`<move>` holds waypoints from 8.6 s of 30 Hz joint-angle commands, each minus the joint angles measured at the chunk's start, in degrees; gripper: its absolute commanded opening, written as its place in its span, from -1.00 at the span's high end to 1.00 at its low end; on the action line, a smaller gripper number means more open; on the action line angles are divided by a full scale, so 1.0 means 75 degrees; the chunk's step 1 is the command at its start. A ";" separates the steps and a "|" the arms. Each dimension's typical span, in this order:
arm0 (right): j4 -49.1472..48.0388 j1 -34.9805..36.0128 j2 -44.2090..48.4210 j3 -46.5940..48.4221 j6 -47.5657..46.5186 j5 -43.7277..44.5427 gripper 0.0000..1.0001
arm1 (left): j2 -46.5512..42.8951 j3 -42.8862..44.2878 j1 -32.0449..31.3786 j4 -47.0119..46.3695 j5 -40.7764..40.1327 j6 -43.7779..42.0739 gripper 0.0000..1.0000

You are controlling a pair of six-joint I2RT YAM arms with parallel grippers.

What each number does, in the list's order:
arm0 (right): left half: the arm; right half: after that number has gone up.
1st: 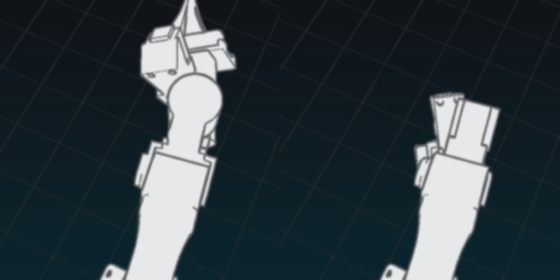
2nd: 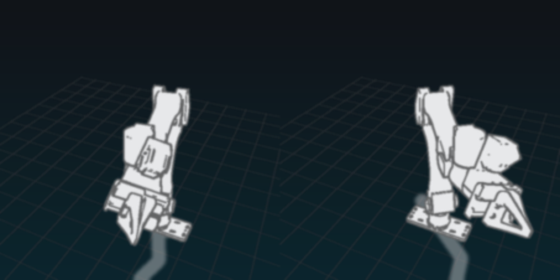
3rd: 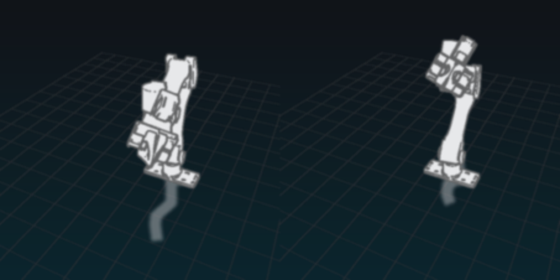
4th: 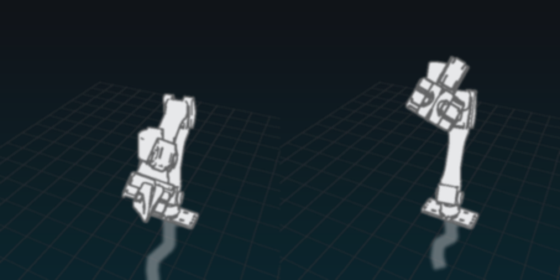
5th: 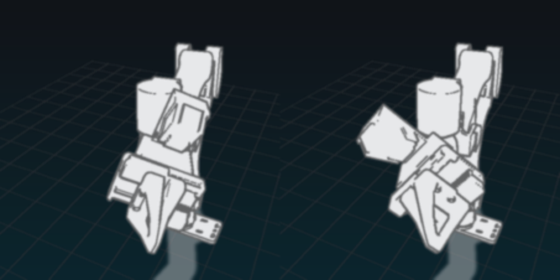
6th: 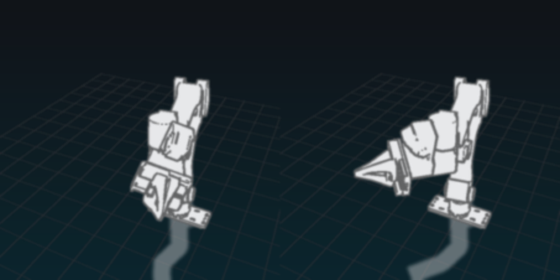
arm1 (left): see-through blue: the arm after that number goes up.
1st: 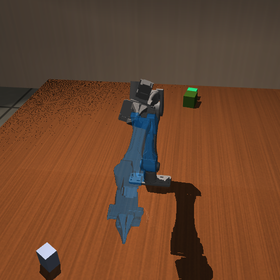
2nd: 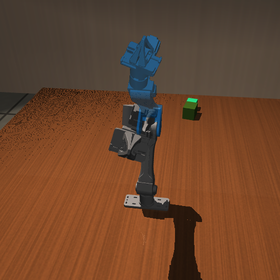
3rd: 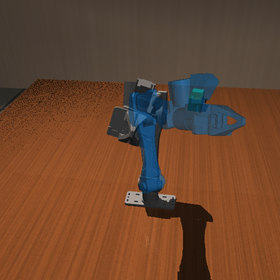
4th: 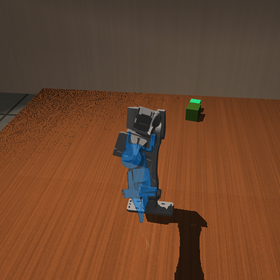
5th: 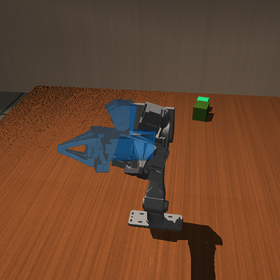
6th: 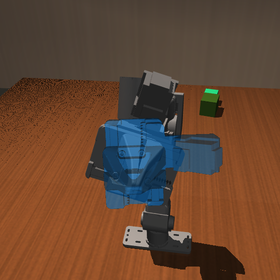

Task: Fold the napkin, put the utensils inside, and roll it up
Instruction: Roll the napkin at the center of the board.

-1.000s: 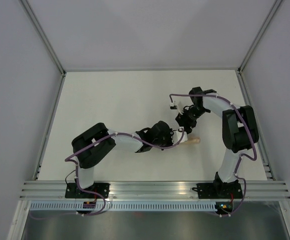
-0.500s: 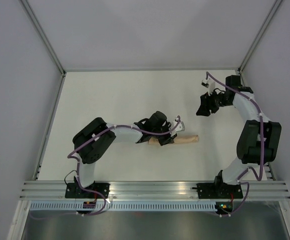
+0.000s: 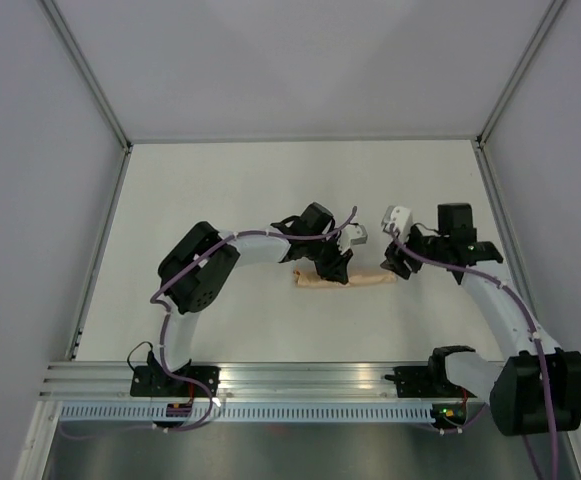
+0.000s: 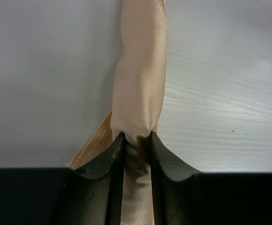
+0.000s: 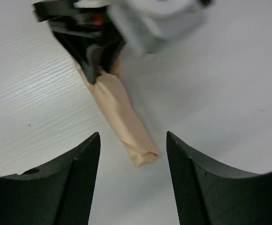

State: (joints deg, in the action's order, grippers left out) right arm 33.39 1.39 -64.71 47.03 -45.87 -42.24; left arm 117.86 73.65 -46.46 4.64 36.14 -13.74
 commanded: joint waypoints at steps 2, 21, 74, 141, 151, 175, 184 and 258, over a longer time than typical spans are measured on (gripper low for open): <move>-0.1543 0.1383 0.0763 -0.1286 -0.0646 0.1364 -0.29 | 0.0597 0.0281 0.0159 0.1384 0.0208 0.0203 0.85; -0.3970 0.4104 -0.0863 -0.2356 -0.1126 0.3990 -0.27 | 0.1698 0.1758 0.0534 0.3083 0.1099 -0.0043 0.84; -0.0586 0.3870 -0.3583 0.0057 -0.1888 0.3019 0.70 | -0.5354 -0.5200 0.2479 -0.6570 -0.4055 0.3988 -0.22; 0.3458 0.3073 -0.7239 0.3761 -0.2556 0.1859 0.73 | -0.1806 -0.4031 -0.1552 -0.5917 -0.4233 -0.1168 -0.33; 0.4254 0.2874 -0.7802 0.4592 -0.2696 0.1624 0.74 | -0.1313 -0.3375 -0.1540 -0.5085 -0.4221 -0.1496 -0.31; 0.5510 0.1995 -0.8178 0.6971 -0.2102 -0.0037 -0.07 | -0.0809 -0.2508 -0.1447 -0.3093 -0.4245 -0.1603 0.64; 0.3309 0.1151 -0.6996 0.7383 0.0980 -0.0498 -0.17 | -0.0634 -0.2191 -0.1118 -0.2238 -0.4572 -0.0560 0.73; -0.0174 0.0846 -0.7521 0.5226 0.6069 0.1975 -0.16 | 0.0551 0.0598 -0.0439 0.0928 -0.5229 0.6039 -0.11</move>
State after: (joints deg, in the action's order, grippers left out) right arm 32.93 7.40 -119.26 84.01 -2.09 -31.73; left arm 121.21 80.14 -50.41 2.20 -3.03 31.18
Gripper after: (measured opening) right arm 0.584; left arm 0.544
